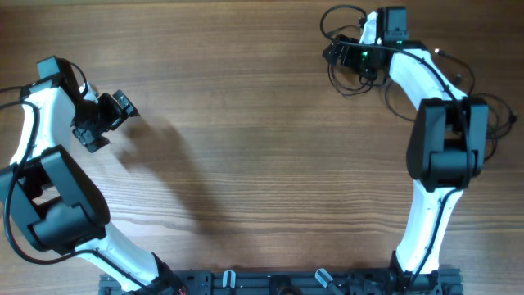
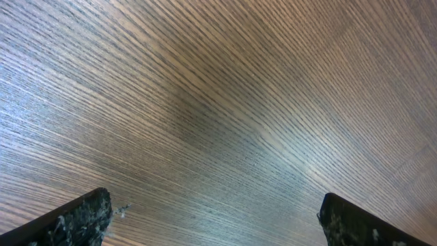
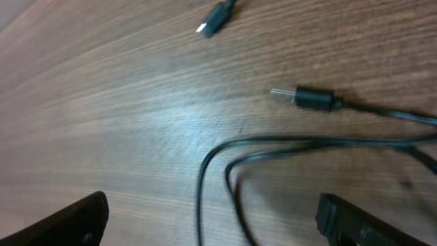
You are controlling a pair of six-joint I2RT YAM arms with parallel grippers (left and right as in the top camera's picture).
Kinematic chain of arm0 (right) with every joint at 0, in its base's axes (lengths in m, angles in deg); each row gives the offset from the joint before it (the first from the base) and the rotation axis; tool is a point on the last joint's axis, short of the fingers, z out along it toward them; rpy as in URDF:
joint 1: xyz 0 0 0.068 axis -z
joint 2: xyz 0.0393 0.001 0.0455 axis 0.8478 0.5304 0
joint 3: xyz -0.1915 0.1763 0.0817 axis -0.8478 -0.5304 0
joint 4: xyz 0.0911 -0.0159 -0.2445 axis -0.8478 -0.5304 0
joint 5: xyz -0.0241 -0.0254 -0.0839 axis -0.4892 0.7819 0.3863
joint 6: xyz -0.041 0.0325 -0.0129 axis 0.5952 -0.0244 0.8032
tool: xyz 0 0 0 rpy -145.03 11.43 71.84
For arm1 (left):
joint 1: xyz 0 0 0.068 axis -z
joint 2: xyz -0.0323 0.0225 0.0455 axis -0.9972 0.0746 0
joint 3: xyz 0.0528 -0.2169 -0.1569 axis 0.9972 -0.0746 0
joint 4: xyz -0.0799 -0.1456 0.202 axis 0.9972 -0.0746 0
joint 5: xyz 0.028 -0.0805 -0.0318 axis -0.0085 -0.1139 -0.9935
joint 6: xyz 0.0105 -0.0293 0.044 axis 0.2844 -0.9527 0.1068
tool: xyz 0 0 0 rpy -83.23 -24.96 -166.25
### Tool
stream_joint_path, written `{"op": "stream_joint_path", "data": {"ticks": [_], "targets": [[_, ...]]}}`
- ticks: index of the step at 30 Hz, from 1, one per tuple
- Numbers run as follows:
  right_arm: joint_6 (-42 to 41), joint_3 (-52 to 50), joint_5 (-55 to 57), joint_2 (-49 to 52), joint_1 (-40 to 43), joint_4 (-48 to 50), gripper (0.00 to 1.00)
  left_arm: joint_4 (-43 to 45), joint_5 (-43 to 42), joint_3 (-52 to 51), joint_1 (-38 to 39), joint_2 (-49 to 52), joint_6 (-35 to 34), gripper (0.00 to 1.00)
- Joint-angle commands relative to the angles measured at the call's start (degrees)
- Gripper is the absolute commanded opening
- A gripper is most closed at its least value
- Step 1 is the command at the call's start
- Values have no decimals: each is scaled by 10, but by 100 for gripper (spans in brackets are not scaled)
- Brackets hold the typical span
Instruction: Untangle cables
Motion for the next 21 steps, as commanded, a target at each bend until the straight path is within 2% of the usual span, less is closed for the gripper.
{"op": "stream_joint_path", "data": {"ticks": [1,5,11,15,21], "targets": [[63,-5,22,-52,2,-45,100,1,6,4,-1,-11,-1,100],[63,-5,108,-51,2,-136,100,1,6,4,-1,-11,-1,100],[92,-5,176,-51,2,-258,100,1,6,4,-1,-11,-1,100],[91,-5,182,-51,2,-301,100,1,6,4,-1,-11,-1,100],[89,-5,181,-51,2,-282,100,1,6,4,-1,-11,-1,100]]}}
